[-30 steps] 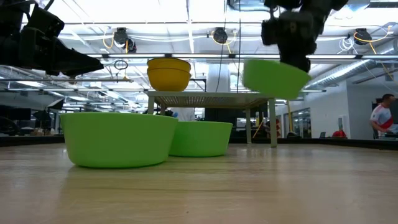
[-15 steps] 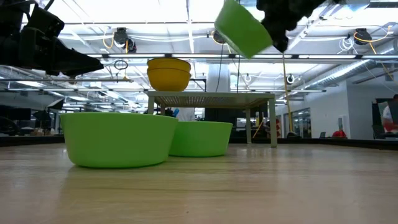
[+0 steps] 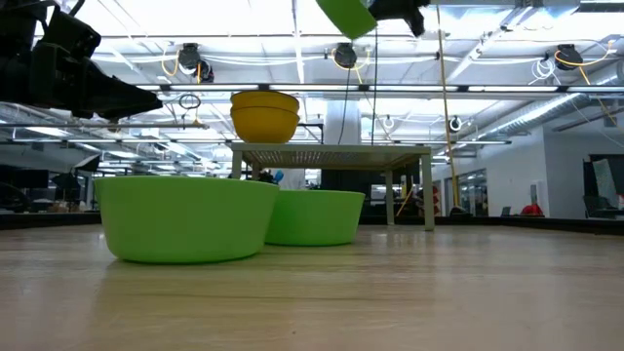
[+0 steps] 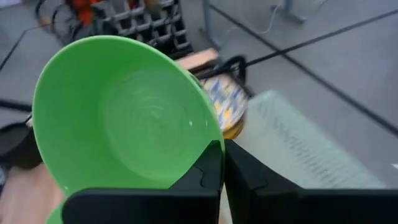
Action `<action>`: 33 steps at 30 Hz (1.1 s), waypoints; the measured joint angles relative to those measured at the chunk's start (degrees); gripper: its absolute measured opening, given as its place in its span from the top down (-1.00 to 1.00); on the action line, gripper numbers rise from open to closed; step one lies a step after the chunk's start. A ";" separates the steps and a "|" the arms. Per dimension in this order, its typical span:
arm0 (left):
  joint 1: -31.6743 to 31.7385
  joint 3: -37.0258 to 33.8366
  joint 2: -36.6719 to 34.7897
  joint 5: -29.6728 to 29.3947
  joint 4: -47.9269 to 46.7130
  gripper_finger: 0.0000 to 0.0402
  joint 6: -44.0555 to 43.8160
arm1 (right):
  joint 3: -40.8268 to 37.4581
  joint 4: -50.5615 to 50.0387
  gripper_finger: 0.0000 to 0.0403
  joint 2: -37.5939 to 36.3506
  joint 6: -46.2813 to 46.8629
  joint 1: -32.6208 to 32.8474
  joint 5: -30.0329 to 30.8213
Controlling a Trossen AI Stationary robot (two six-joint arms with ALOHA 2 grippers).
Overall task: Pick & Place Mini bowls
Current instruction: Put the top right green bowl on the shelf
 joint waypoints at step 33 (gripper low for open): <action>-0.01 0.02 -0.02 0.00 0.02 -0.01 0.00 | 29.77 -33.60 1.00 24.76 -1.55 -24.96 -9.01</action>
